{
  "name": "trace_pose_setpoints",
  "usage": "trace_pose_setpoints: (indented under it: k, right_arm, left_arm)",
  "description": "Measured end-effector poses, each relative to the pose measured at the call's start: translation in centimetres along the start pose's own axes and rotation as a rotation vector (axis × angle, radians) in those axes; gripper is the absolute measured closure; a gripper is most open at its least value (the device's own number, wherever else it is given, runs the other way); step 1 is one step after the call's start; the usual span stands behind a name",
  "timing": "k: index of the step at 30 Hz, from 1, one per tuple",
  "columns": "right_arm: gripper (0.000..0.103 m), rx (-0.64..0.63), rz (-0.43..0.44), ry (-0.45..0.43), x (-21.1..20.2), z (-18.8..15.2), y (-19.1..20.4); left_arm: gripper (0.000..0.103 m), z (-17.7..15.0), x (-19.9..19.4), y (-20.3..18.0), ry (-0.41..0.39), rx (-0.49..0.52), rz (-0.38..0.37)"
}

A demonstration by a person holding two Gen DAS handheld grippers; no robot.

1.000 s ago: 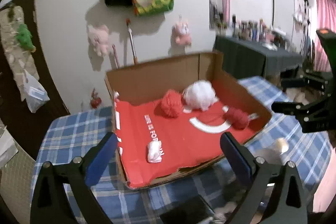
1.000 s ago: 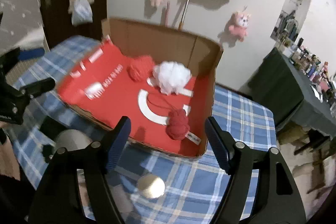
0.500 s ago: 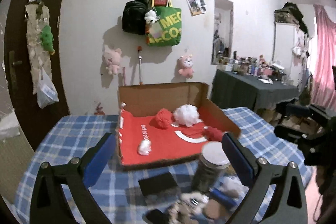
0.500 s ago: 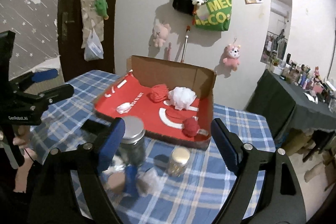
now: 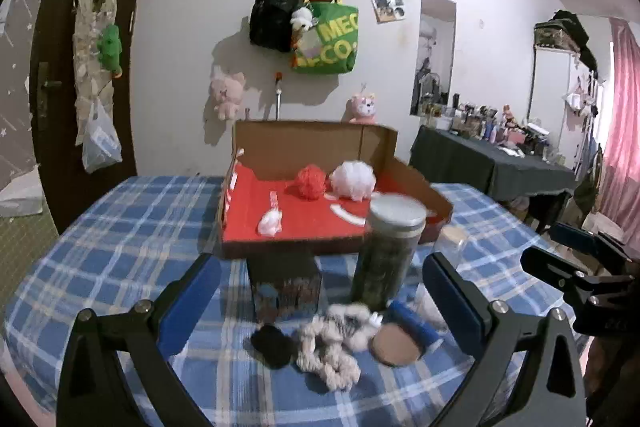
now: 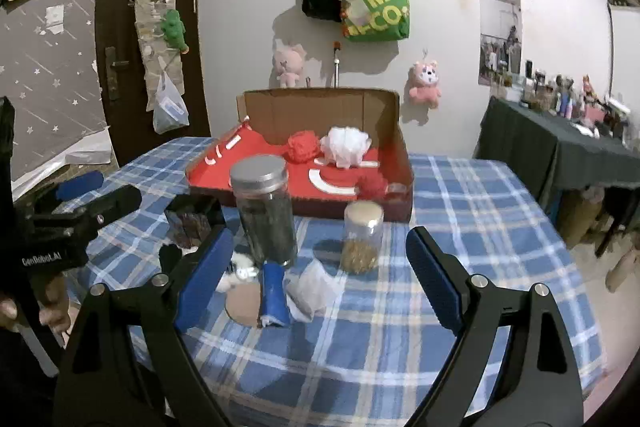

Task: Organize soft objects
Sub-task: 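Open both tools to release the items in the box and withdraw, then move the left tool toward the black scrunchie while the right tool approaches the blue tube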

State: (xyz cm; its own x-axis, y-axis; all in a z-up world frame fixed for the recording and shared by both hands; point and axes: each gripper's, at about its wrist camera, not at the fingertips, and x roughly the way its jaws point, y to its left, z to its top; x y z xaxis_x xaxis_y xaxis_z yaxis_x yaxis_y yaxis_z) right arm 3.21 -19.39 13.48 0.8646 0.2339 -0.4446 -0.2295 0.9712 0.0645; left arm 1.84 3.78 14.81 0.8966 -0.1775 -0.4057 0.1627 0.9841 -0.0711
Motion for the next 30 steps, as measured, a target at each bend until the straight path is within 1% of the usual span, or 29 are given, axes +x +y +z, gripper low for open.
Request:
trace_pose_setpoints:
  k: [3,8,14,17,23,30]
  right_arm:
    - [0.014,0.016,-0.019,-0.003,0.8,-1.6,0.0]
    - [0.014,0.021,-0.017,0.055,2.9,-4.1,0.7]
    - [0.014,0.032,-0.005,0.107,4.4,-6.0,0.9]
    - [0.014,0.034,-0.001,0.123,4.9,-6.3,1.0]
    - [0.014,0.047,0.021,0.141,5.6,-6.3,1.0]
    - [0.014,0.041,0.047,0.154,6.9,-6.0,1.8]
  left_arm:
    - [0.000,-1.6,0.6,-0.3,0.018,0.006,0.014]
    - [0.000,-4.3,2.0,-0.5,0.070,0.013,0.024]
    - [0.000,-6.2,3.4,-0.4,0.134,0.013,0.023]
    - [0.000,-6.9,4.0,-0.2,0.161,0.010,0.030]
    - [0.000,-7.4,4.6,0.4,0.184,0.002,0.051]
    - [0.000,-7.4,5.3,2.4,0.213,-0.010,0.088]
